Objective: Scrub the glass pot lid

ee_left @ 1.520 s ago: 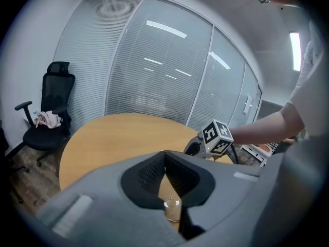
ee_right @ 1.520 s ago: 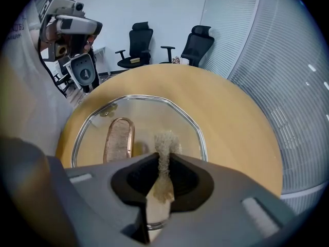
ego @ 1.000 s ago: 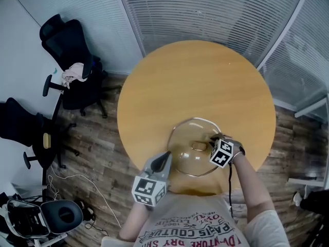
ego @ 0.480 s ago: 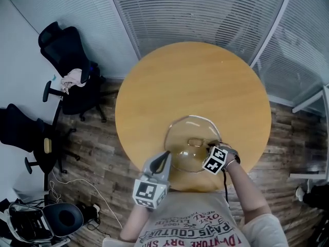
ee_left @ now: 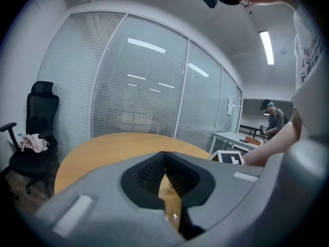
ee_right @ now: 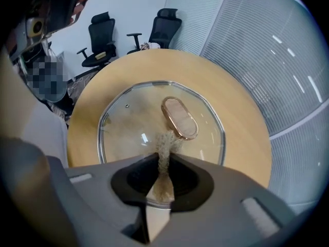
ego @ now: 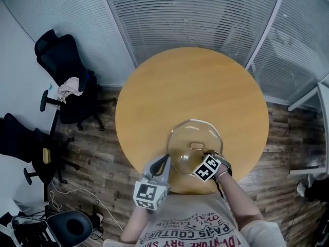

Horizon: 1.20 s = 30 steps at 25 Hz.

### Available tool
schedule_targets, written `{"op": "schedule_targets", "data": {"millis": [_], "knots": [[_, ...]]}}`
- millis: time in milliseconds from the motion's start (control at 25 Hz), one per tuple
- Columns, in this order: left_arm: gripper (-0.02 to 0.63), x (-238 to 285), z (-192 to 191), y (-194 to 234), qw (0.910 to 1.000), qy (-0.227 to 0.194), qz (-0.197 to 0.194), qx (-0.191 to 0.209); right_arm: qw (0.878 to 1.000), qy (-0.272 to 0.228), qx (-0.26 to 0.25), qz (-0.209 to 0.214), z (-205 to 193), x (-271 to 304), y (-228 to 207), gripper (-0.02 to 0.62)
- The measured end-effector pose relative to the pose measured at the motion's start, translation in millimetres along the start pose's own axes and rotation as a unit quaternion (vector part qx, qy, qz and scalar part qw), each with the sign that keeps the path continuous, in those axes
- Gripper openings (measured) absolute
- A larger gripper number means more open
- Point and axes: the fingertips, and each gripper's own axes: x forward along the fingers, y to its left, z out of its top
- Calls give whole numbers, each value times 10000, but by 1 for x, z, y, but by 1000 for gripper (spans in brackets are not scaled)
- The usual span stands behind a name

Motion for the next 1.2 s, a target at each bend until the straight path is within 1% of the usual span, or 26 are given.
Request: {"op": "schedule_targets", "data": {"millis": [80,120,320,440,520,640,760,920,1040,1200], "knots": [[8,0,-1,7,10000,-4,-79,-10,9996,-16,265,75,5,-2,9,60],[6,1,-2,11,9999,-1,-119,-16,9995,-19,313,106,7,-2,15,60],[8,7,-8,23,9992,67,-404,-35,9993,54,212,303,22,0,46,60],[8,11,-7,25,9983,77,-570,6,9989,33,334,334,27,-1,55,60],[8,15,-7,26,9979,74,-646,10,9984,-39,423,375,26,-3,59,60],[6,24,-11,26,9971,129,-752,-47,9963,-255,550,607,27,-9,64,60],[8,41,-18,19,9965,292,-782,-64,9965,-361,498,571,20,-16,51,60],[8,54,-23,-5,9960,411,-790,-7,9970,-421,408,509,-9,-21,22,60],[6,61,-16,-9,9975,382,-590,-9,9975,-376,276,537,-24,-20,-12,60],[8,69,-15,-7,9989,433,-156,-129,9974,-301,-79,656,-35,-17,-52,60]]}}
